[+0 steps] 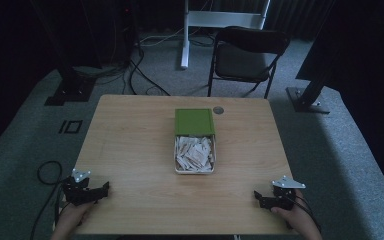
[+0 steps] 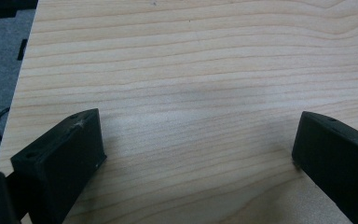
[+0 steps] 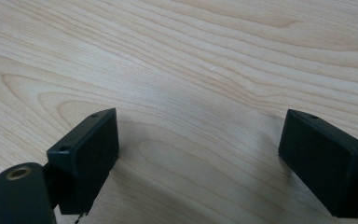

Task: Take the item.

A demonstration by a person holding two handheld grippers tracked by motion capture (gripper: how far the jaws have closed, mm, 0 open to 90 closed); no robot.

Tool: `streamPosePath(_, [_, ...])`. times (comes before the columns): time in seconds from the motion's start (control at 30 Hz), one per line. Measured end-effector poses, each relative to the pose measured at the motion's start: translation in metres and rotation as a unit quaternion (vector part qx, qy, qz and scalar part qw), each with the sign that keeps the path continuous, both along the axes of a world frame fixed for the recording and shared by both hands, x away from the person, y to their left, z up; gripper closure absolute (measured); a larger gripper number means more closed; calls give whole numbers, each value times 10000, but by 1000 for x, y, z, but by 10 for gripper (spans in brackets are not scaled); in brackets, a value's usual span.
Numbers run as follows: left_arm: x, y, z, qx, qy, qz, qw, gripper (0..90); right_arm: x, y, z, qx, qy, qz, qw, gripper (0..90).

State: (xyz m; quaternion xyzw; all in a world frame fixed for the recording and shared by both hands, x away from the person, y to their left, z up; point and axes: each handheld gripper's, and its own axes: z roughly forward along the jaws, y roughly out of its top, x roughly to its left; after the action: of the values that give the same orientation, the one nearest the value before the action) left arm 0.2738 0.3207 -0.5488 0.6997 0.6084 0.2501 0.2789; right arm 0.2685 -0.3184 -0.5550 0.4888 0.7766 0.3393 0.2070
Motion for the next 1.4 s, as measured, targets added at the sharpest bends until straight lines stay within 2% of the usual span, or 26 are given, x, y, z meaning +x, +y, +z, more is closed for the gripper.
streamPosePath(0.73, [0, 0, 0, 3, 2, 21, 10000, 28, 1, -1, 0, -1, -8, 61, 10000, 119])
streamPosePath(1.07, [0, 0, 0, 4, 3, 21, 10000, 28, 3, 3, 0, -8, 7, -44, 10000, 119])
streamPosePath(1.3, [0, 0, 0, 4, 3, 21, 10000, 28, 6, 7, 5, -75, 74, -61, 9999, 137])
streamPosePath(1.4, [0, 0, 0, 4, 3, 21, 10000, 28, 8, 10, 9, -25, 57, -82, 9999, 138])
